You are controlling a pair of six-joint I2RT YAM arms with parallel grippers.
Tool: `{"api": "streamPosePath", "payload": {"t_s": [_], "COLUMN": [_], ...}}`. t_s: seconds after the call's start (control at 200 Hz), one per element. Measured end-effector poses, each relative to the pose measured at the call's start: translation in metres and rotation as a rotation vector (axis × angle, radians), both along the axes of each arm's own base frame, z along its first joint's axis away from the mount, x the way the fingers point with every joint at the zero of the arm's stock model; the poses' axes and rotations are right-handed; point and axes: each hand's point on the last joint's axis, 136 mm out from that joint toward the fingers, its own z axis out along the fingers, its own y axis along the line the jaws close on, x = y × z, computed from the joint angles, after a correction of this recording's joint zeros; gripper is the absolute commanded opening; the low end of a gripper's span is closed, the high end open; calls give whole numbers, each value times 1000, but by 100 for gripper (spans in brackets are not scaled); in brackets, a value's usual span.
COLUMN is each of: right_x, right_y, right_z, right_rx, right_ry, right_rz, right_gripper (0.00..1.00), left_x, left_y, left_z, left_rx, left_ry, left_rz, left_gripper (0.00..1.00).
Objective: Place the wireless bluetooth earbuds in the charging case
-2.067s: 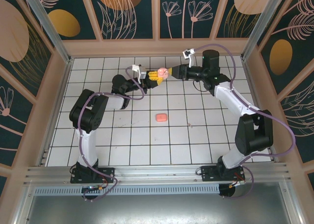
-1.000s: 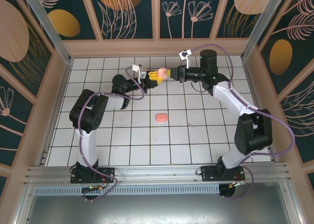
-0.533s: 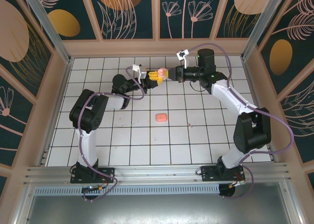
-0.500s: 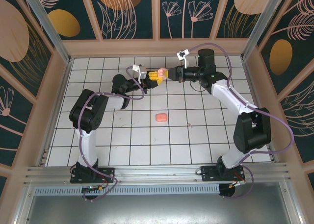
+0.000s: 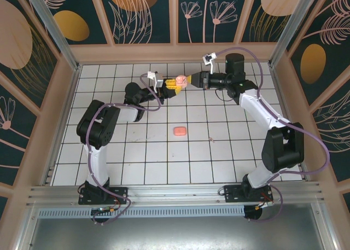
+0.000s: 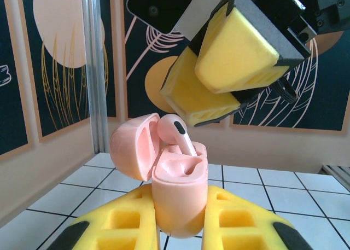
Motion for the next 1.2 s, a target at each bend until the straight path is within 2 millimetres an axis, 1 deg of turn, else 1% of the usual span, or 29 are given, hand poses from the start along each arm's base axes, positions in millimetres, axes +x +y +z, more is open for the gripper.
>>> {"api": "streamPosePath", "payload": {"t_s": [0.19, 0.33, 0.641, 0.896, 0.991, 1.201], "right_x": [2, 1, -2, -3, -4, -2], "right_y": [1, 3, 5, 10, 12, 10], "right_z": [-6, -9, -7, -4, -4, -4], "right_rx": [4, 9, 18, 25, 23, 10], "right_ry": [32, 53, 54, 49, 46, 60], "right_rz": [3, 13, 35, 60, 65, 44], "right_gripper": [27, 22, 17, 16, 22, 29], "left_x": [0, 0, 0, 0, 0, 0], "left_y": [0, 0, 0, 0, 0, 0], "left_z": [1, 1, 1, 1, 1, 0], "left_rx": [-1, -1, -1, -1, -1, 3], "left_ry": [-1, -1, -1, -1, -1, 6], "left_rz": [0, 0, 0, 1, 1, 0], "left_gripper": [14, 14, 14, 14, 14, 14]}}
